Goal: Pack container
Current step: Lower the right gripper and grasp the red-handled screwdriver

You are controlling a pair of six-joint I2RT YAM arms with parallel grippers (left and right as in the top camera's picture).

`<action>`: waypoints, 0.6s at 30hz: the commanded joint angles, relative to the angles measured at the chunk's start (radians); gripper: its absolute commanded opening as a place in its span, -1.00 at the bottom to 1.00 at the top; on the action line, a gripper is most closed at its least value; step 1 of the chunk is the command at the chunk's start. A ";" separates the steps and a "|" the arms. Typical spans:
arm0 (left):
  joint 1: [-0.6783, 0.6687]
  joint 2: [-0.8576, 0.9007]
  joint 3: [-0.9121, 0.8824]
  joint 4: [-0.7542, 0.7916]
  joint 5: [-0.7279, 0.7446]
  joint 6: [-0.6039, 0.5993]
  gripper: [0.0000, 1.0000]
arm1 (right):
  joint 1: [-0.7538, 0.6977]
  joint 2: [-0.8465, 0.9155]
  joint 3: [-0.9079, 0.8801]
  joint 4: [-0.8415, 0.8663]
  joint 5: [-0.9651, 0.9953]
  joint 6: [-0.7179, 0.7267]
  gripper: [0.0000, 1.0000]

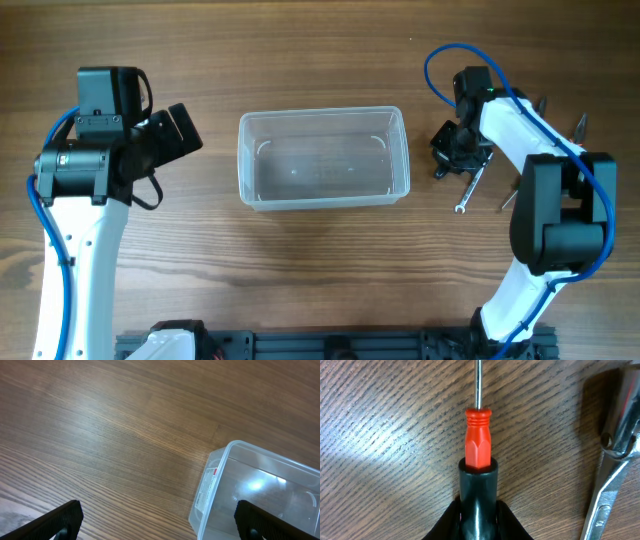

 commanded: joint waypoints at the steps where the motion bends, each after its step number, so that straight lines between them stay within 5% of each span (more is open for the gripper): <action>1: 0.007 0.005 0.008 -0.001 -0.009 -0.013 0.99 | 0.006 0.041 -0.008 0.001 0.002 0.003 -0.85; 13: 0.007 0.003 0.008 -0.001 -0.010 -0.013 1.00 | 0.006 0.041 -0.007 0.017 0.002 -0.009 -0.92; 18: 0.007 0.003 0.008 0.000 -0.010 -0.013 0.99 | 0.006 0.011 0.130 -0.015 0.034 -0.237 -0.92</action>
